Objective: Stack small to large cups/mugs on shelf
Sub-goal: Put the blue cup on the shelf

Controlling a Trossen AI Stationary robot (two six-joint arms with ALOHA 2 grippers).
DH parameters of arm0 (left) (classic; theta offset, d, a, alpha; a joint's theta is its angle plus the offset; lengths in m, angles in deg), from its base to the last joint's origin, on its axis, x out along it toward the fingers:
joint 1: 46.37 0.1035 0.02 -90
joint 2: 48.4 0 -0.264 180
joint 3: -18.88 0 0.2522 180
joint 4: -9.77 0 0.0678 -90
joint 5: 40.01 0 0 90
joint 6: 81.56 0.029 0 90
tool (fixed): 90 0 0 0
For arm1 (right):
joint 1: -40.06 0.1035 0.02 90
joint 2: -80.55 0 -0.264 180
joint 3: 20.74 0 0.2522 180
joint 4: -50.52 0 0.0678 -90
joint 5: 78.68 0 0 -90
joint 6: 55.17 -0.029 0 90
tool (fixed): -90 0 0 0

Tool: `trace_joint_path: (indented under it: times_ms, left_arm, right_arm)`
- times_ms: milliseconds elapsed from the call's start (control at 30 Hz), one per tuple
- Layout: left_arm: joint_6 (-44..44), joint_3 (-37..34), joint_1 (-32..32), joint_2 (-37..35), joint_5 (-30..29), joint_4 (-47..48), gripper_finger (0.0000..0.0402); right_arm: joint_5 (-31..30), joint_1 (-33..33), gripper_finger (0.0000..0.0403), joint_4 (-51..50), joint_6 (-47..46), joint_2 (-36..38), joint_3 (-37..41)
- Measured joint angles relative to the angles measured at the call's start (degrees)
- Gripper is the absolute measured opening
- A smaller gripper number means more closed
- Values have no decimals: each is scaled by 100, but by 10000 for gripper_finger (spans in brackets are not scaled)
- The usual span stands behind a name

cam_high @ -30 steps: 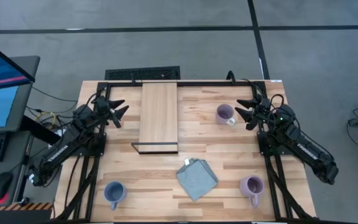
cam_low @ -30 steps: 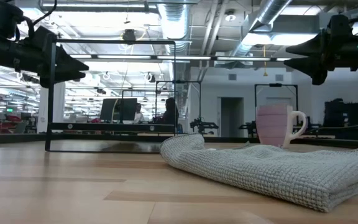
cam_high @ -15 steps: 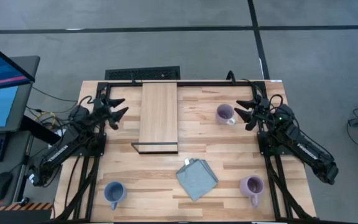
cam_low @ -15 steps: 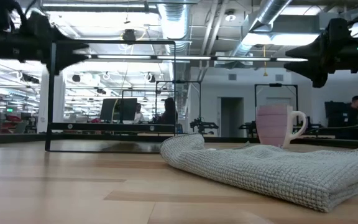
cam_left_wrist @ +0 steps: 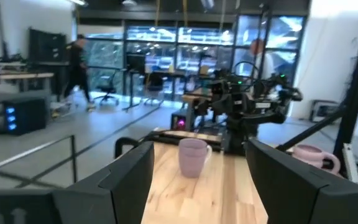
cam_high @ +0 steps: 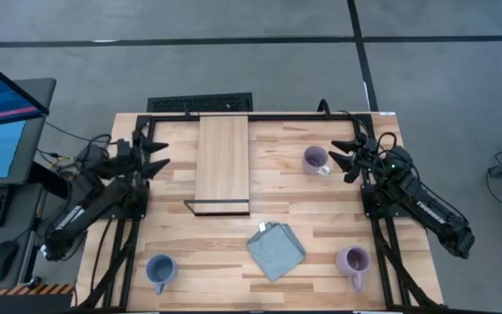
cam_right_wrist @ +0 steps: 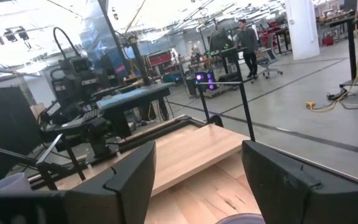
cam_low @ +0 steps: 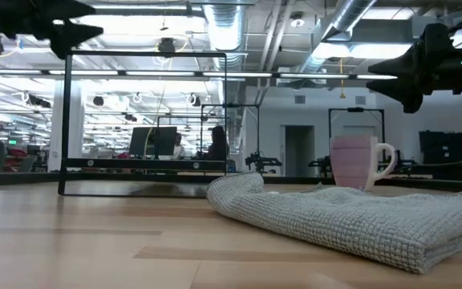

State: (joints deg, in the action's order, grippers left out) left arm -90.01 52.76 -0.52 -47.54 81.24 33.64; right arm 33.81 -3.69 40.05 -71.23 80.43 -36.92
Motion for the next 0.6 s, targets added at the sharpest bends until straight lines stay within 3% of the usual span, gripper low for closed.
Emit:
trace_joint_path:
  times_ms: [267, 600]
  left_arm:
    - [138, 1267, -164, -2, -649, 1821, 247]
    - [331, 2122, -144, 25, -620, 2470, 247]
  right_arm:
    - [-6, 0, 260, 0, 2, 0, 0]
    - [-197, 0, 260, 2, 7, 0, 0]
